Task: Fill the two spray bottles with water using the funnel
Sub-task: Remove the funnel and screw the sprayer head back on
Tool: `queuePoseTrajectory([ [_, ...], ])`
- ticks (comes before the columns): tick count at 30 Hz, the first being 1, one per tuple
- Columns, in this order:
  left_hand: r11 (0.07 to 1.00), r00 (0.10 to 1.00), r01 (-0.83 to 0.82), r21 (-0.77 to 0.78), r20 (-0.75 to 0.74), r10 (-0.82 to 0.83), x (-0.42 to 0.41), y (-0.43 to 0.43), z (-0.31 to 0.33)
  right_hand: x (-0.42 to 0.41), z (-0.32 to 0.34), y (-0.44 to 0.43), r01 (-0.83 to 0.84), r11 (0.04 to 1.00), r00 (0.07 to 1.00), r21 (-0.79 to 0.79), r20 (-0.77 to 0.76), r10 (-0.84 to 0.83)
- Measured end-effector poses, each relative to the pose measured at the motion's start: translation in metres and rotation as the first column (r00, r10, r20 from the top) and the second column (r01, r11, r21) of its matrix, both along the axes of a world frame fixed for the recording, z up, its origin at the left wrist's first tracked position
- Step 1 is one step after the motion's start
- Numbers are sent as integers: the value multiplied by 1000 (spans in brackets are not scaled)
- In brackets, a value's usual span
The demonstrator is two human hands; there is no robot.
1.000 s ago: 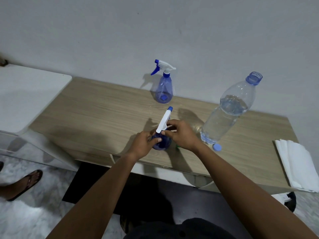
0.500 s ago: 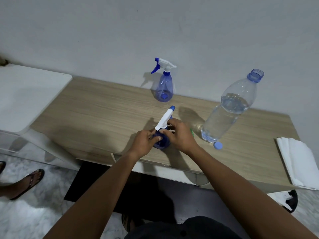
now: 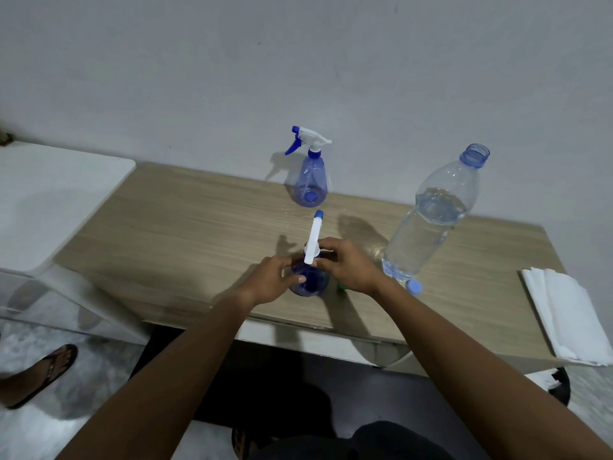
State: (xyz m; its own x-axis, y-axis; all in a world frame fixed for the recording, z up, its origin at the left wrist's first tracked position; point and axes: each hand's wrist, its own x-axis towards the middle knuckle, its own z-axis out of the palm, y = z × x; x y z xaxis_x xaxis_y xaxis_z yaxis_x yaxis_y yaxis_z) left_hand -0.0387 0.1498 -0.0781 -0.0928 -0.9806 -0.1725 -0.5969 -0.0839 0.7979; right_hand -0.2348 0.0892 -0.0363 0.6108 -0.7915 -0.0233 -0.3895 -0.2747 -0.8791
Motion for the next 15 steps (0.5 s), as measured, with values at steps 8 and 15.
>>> queuePoseTrajectory([
  [8, 999, 999, -45, -4, -27, 45, 0, 3, -5, 1, -23, 12, 61, 973, 998, -222, -21, -67],
  [15, 996, 996, -93, -12, -20, 93, -2, 7, -4, 10, -34, 24, 184, 927, 982, -327, 12, -190],
])
